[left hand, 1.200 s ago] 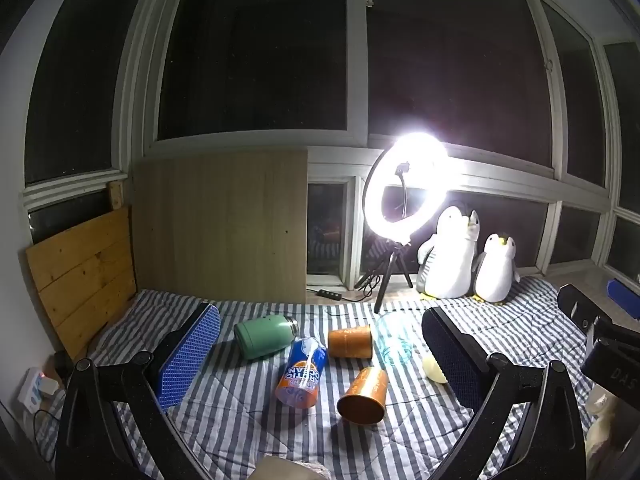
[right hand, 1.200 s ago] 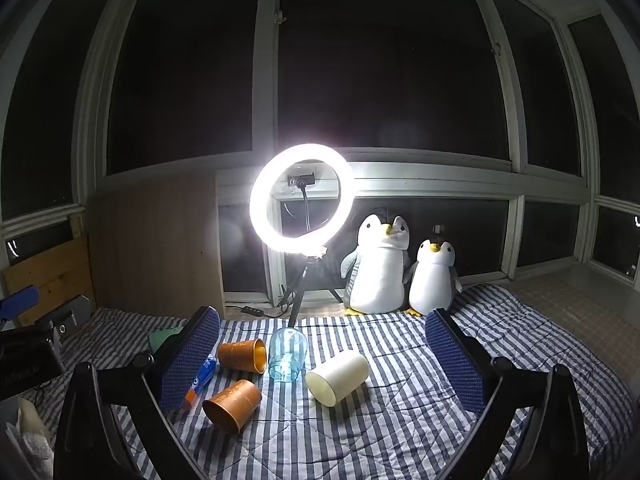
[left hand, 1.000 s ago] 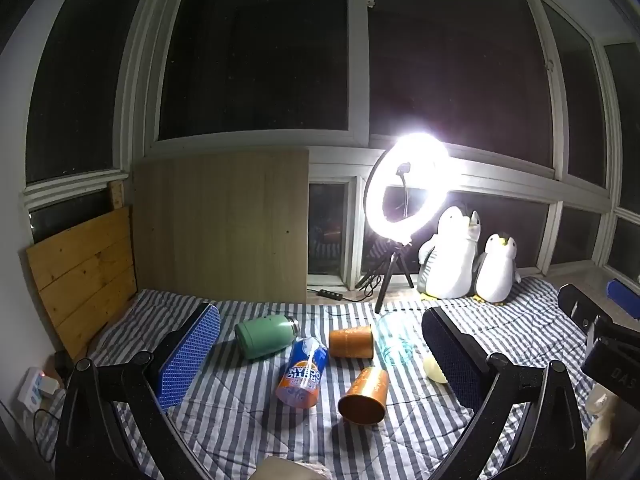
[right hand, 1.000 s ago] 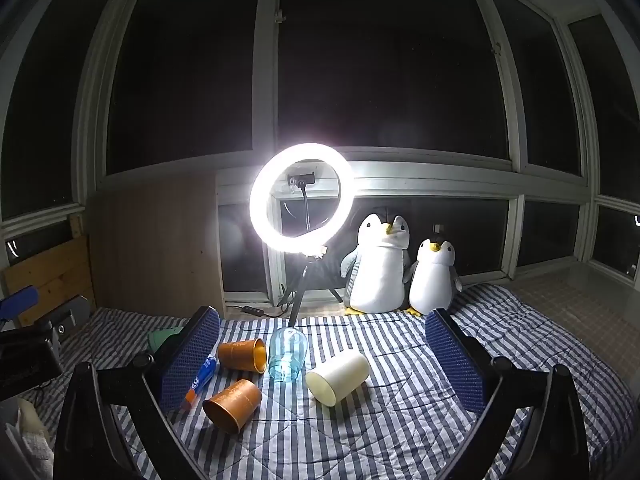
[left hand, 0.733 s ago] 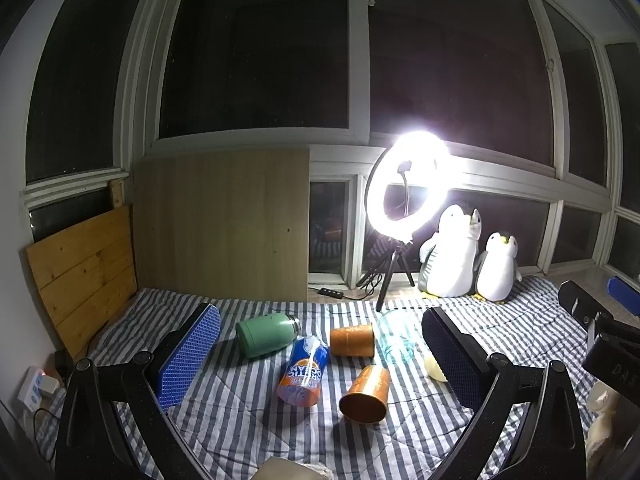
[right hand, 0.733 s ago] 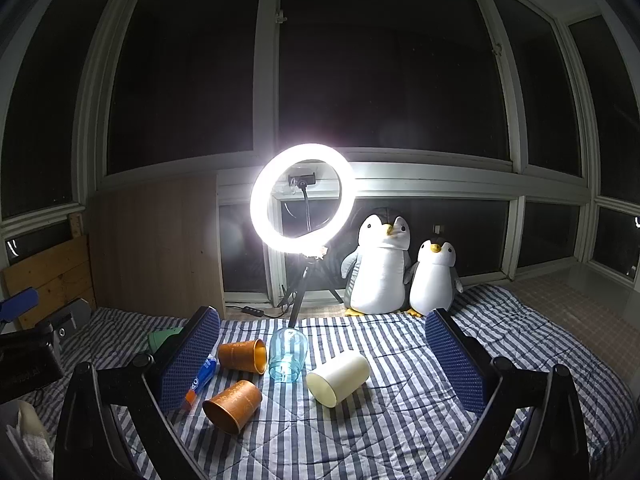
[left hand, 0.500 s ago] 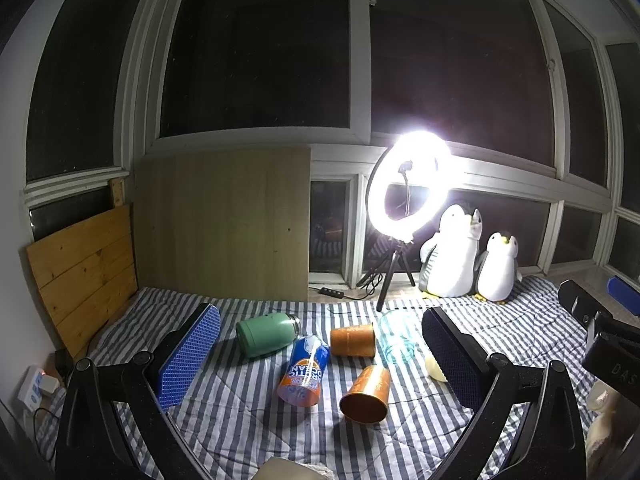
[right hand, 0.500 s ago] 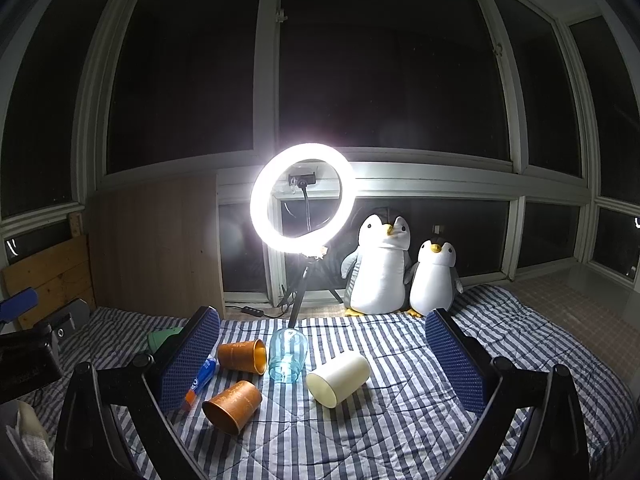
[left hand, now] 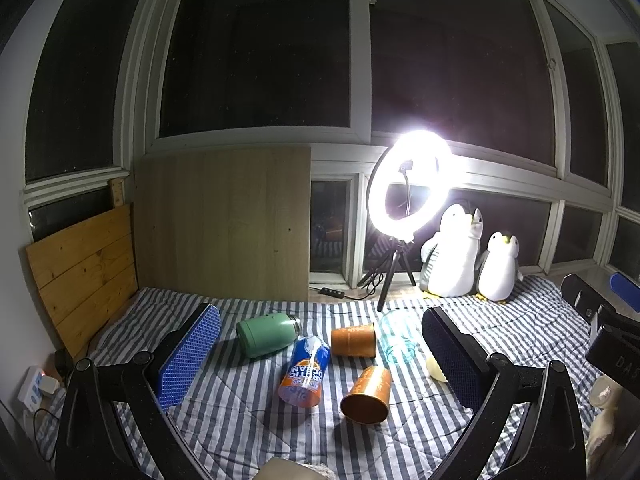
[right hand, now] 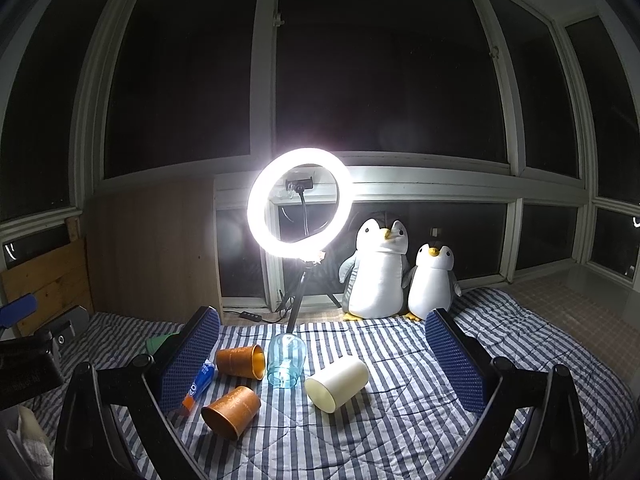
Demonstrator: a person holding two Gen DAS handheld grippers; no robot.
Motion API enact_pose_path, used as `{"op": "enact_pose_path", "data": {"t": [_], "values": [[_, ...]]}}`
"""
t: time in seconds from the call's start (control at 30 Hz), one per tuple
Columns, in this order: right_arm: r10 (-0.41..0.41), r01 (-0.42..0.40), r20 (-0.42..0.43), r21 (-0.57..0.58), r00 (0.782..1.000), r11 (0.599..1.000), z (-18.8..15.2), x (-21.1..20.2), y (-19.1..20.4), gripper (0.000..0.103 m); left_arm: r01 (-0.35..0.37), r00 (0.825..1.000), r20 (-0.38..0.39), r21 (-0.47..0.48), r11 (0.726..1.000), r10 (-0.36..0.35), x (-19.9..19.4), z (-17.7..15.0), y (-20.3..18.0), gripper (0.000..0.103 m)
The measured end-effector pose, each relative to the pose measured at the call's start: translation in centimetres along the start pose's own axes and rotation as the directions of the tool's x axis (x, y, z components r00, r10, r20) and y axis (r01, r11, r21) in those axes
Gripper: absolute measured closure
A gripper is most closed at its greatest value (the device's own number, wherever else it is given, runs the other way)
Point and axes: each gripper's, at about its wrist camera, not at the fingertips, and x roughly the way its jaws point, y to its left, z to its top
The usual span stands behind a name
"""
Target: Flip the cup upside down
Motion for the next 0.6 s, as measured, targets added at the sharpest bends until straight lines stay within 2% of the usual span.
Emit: {"op": "enact_pose_path", "data": {"t": [0.47,0.6], "values": [[0.021,-0.020,-0.089,0.004,0.996,1.000,0.2,2.2,0.7,0.001,-0.018,0.999,-0.027,-0.009,1.000,0.018,1.1,0.3,0.6,0.001],[0.048,-0.047,-0.158,0.010,0.986,0.999,0.3,3.8,1.1,0.001,-0.031,0.999,-0.041,-0.010,0.999,0.031,1.7,0.1,0.9,0.001]]}}
